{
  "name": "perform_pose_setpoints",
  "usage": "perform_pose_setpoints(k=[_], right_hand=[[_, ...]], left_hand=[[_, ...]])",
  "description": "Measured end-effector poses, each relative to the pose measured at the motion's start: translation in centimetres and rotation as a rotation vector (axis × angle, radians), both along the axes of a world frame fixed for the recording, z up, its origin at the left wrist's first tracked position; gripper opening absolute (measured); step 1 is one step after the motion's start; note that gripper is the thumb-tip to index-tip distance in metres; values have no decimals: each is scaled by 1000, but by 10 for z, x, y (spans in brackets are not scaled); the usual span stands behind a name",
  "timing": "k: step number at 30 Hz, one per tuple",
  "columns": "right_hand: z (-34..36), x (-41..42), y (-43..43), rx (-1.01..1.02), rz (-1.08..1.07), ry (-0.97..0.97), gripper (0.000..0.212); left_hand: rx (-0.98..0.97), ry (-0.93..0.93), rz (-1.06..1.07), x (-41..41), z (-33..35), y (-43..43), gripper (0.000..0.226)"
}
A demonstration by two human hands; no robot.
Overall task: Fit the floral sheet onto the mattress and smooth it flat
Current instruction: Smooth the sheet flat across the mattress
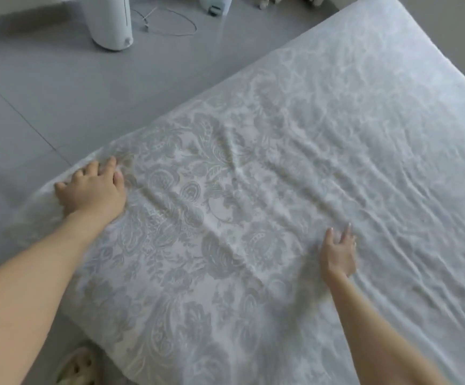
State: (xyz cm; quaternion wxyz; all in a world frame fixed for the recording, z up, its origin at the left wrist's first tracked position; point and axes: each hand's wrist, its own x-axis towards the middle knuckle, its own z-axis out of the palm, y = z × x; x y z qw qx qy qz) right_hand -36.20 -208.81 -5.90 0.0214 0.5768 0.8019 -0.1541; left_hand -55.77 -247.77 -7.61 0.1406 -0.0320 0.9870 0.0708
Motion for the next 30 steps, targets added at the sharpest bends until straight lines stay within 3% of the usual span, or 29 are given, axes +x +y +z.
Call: perform_pose_setpoints(k=[2, 6, 7, 9, 12, 16, 19, 30], right_hand=[[-12, 24, -45, 32, 56, -185, 61], [-32, 35, -253, -128, 984, 21, 53], [-26, 41, -288, -181, 1127, 32, 52], [-5, 34, -305, -269, 1167, -19, 51], [49, 4, -289, -483, 862, 12, 41], [117, -60, -283, -372, 205, 211, 27], [149, -99, -282, -374, -157, 391, 26], [190, -171, -263, -376, -576, 616, 18]], left_hand=[[-16, -11, -87, -2, 1, -6, 48], [-49, -140, -252, -12, 4, -20, 50], [-55, -197, -311, -17, 7, -25, 50], [-73, -329, -481, -39, 20, -35, 50], [-157, -460, -726, -83, 54, -48, 49], [-87, -346, -886, -132, 117, -47, 44], [-16, -320, -982, -159, 168, -37, 41], [123, -147, -1384, -239, 260, 13, 32]])
